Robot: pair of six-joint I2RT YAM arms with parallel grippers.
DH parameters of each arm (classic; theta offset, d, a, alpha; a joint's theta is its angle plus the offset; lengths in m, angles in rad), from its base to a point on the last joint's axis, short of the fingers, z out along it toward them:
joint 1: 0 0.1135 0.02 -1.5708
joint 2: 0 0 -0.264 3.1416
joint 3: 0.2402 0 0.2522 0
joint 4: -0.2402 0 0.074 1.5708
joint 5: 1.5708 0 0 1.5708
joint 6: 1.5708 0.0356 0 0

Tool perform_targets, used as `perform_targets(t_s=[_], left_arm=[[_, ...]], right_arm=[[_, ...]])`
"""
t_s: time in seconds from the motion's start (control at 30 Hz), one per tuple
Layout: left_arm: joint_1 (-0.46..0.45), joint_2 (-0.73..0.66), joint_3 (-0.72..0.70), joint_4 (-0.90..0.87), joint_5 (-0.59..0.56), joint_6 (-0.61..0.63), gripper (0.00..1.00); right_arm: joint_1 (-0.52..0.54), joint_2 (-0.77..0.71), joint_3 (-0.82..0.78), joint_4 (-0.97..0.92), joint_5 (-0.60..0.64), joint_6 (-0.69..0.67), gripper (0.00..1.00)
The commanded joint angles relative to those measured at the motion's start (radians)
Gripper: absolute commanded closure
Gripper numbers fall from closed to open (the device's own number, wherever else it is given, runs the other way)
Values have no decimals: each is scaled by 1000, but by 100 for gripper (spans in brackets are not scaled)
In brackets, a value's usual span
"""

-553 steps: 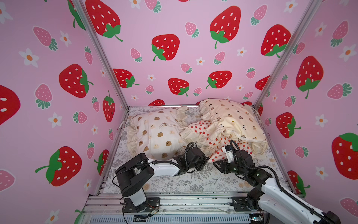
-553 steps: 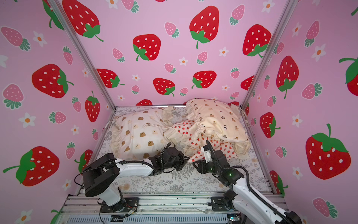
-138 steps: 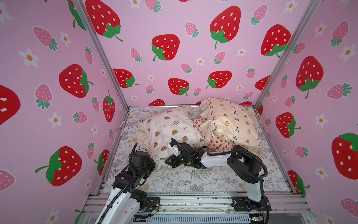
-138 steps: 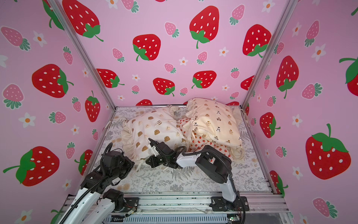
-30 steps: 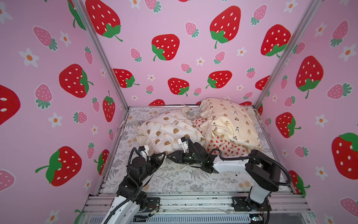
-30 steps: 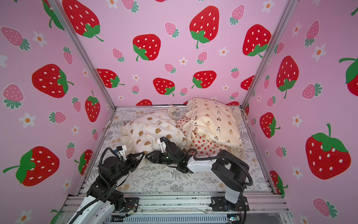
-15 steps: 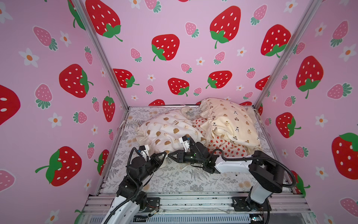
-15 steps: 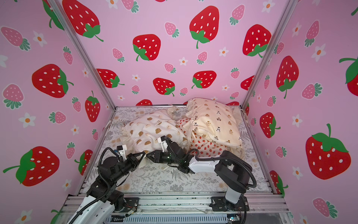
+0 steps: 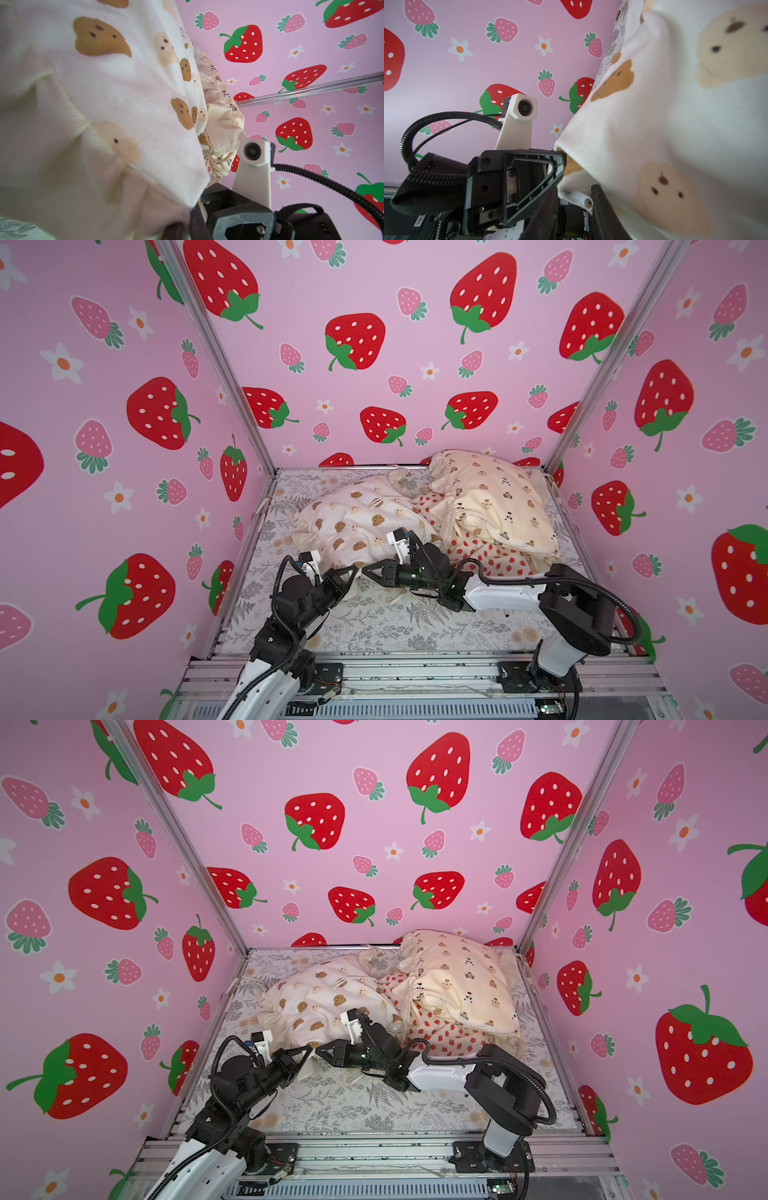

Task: Zip up pillowcases
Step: Zip the zipper on the pillowcase.

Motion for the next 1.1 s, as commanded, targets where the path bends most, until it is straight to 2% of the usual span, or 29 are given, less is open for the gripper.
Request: perform_targets(t_s=[0.0, 0.63, 1.07], left_arm=[[2, -4, 26, 36, 25, 18, 100], [2, -3, 31, 19, 22, 26, 100], [2, -5, 37, 1, 10, 31, 100]], right_arm=[[-5, -14, -1, 41, 15, -4, 70], [-16, 4, 41, 18, 21, -28, 77], [-16, -7, 66, -60, 36, -85, 89]])
